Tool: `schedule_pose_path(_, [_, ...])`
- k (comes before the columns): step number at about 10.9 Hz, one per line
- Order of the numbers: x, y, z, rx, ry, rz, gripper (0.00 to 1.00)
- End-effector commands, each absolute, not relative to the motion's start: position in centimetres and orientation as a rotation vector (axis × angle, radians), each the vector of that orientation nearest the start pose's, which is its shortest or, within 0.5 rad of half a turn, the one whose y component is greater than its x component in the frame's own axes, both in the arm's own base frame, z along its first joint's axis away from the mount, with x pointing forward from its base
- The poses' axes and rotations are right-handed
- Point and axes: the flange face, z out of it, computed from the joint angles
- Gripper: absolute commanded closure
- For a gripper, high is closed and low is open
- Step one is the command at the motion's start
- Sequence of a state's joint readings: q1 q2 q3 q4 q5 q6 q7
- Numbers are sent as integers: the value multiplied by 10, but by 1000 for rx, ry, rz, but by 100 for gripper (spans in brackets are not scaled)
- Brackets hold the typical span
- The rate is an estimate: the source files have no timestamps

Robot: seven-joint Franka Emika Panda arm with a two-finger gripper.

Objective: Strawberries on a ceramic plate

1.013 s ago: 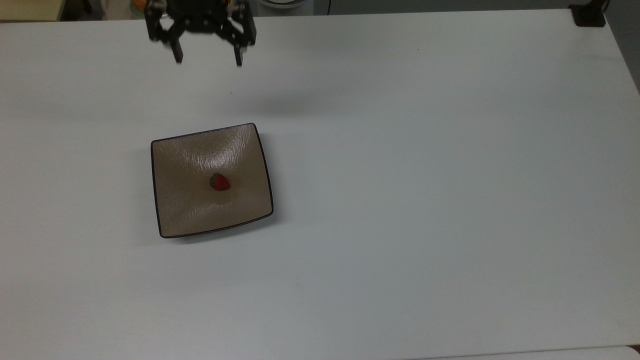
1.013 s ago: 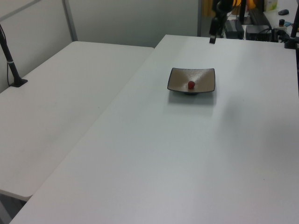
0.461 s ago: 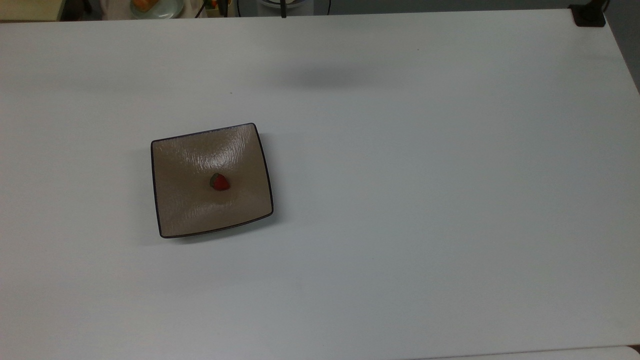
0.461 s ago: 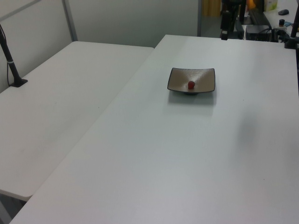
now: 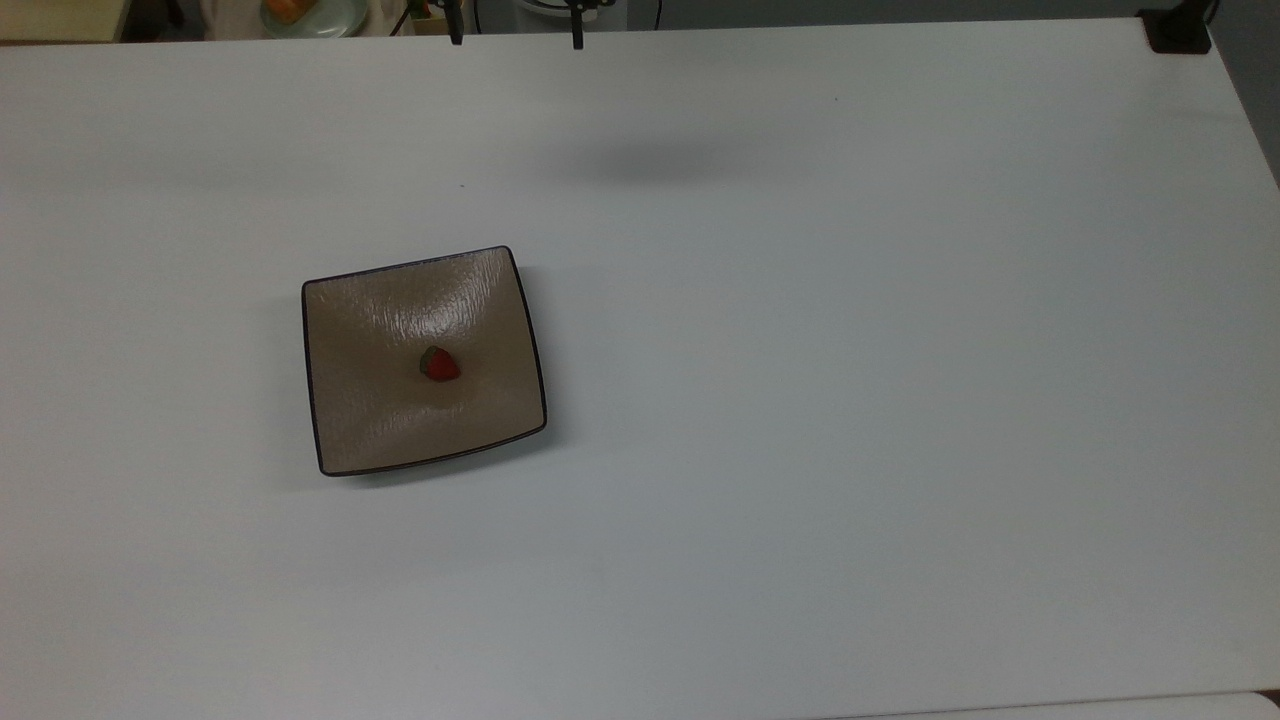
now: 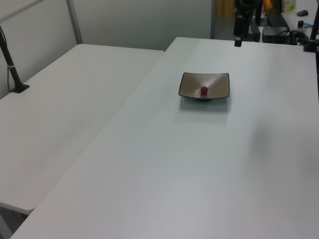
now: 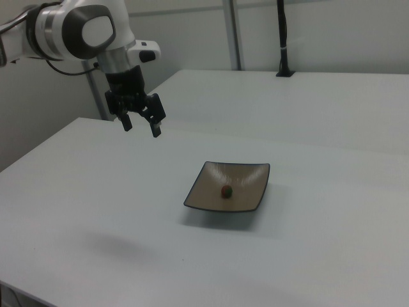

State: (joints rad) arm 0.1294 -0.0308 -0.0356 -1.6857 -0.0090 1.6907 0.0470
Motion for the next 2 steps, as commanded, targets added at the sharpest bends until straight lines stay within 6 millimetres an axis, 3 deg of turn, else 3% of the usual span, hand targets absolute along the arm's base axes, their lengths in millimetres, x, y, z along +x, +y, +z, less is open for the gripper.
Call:
schedule_pose_path(1, [557,57,599,-3129,-64,-64,0])
schedule_pose_path(2, [558,58,598,-3129,-68,-64,0])
